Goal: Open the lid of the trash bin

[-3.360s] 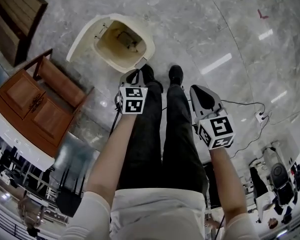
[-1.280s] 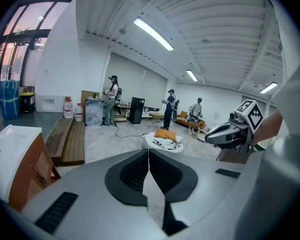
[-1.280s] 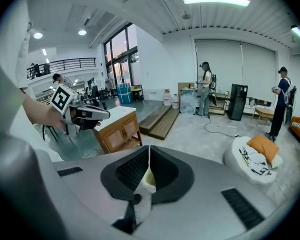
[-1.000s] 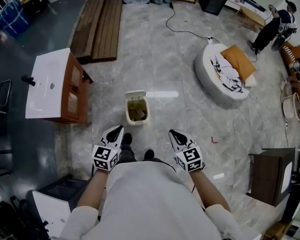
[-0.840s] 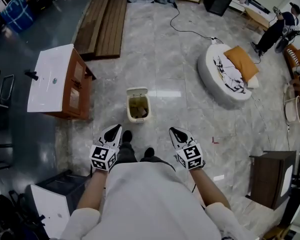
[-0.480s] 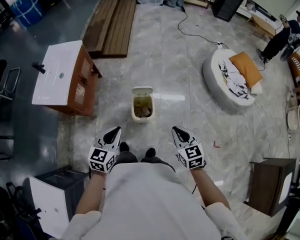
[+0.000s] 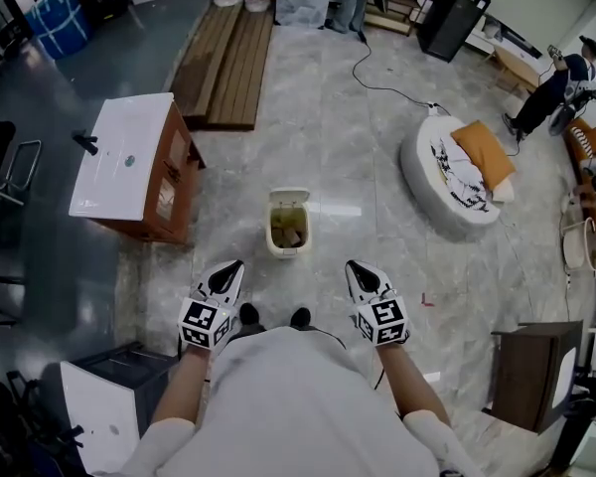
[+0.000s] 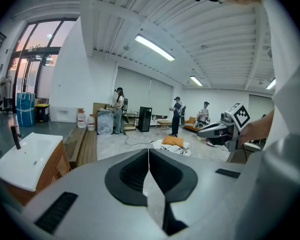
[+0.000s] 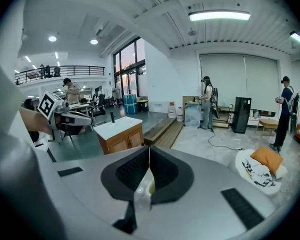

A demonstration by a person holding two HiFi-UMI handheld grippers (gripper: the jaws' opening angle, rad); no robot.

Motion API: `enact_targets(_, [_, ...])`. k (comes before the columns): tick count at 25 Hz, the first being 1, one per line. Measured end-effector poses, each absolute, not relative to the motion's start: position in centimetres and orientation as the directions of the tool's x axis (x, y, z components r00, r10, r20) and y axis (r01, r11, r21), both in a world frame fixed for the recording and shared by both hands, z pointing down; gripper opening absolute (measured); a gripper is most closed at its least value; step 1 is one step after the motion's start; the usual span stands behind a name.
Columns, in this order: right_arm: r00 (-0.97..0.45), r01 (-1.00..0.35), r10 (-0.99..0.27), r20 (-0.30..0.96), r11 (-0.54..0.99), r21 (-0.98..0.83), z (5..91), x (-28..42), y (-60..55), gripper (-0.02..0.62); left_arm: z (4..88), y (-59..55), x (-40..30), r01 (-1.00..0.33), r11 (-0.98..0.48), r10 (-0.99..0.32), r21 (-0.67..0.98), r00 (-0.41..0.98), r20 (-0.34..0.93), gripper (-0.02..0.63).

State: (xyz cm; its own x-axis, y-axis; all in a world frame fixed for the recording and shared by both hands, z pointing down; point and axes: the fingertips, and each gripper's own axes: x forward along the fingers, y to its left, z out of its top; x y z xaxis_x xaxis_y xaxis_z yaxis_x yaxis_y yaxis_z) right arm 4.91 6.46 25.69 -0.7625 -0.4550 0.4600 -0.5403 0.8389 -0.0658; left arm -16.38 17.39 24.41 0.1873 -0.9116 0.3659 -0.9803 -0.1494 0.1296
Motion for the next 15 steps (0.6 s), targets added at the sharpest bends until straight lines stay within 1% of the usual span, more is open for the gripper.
enact_targets(15, [-0.745,-0.563,-0.487,0.456,0.825,-0.039,24.7,3.3,5.8,0.031,24.1,17.7,-18.6,-0.978,-0.147,-0.92,0.149,0.19,0.344,0.02])
